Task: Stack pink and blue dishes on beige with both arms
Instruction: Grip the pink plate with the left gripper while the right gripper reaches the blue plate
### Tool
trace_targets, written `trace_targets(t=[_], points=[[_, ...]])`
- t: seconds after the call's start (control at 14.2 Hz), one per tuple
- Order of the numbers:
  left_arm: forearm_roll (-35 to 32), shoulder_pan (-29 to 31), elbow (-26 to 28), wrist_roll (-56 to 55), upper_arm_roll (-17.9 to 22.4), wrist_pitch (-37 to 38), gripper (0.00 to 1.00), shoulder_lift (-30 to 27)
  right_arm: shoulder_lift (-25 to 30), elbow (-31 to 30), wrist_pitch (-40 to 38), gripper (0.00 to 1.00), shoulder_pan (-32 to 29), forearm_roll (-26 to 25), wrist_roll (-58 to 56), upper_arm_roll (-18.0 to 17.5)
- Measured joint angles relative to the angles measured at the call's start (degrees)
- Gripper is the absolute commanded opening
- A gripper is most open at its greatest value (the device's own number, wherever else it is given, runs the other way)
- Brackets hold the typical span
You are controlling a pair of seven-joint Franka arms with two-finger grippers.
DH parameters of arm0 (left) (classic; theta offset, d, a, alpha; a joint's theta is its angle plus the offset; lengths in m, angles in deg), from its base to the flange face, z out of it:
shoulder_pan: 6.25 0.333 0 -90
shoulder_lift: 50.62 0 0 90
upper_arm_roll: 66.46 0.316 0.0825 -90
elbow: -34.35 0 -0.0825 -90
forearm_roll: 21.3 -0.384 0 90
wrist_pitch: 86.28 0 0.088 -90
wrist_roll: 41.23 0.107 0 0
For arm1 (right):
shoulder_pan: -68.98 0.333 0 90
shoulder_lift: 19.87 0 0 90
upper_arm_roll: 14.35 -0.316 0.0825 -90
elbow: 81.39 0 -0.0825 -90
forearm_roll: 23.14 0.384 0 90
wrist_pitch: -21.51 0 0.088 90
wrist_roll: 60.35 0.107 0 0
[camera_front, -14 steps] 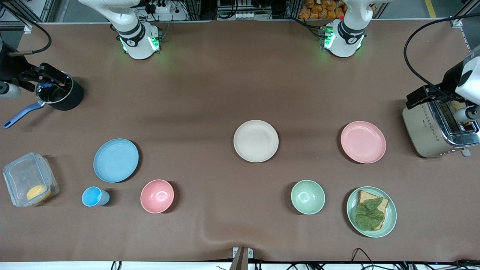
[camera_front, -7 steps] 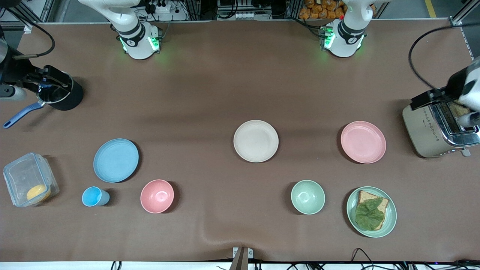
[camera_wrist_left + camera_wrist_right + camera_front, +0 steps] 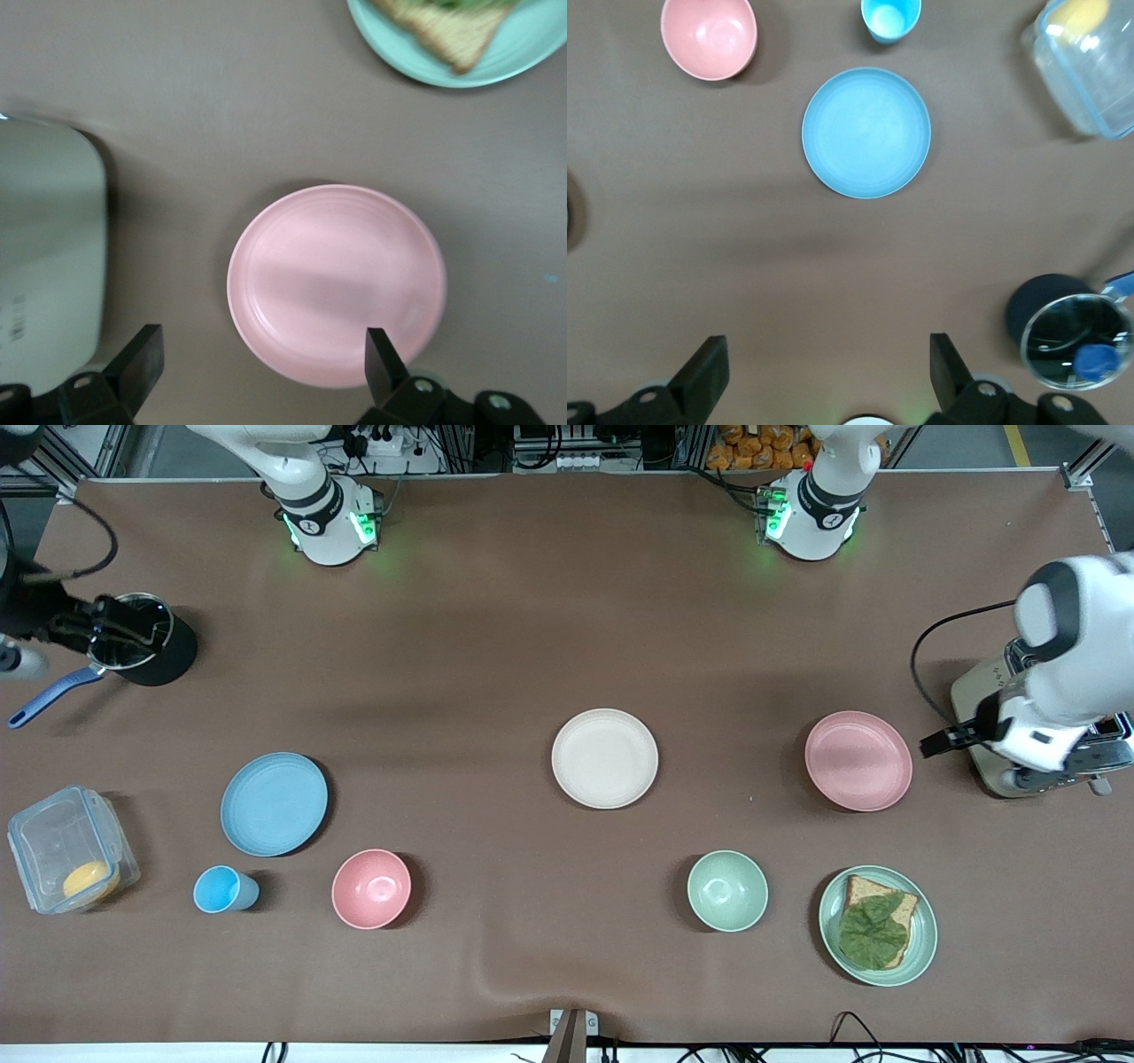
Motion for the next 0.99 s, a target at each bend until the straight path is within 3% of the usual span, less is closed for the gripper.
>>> trace_targets(t=[0.21, 0.56, 0.99], points=[[0.0, 0.6, 5.6, 0.0, 0.0, -7.4, 1.0, 2.4, -7.7, -0.9, 6.5, 1.0, -3.0, 0.6, -3.7, 0.2], [0.0, 1.4, 7.3, 0.0, 0.0, -12.3, 1.0, 8.0, -23.7, -1.1, 21.7, 1.0, -5.5, -0.7, -4.9, 0.5], [0.0, 4.3, 7.3, 0.0, 0.0, -15.4, 1.0, 11.6, -30.6, -2.4, 34.0, 1.0, -5.8, -4.9, -4.9, 0.6]])
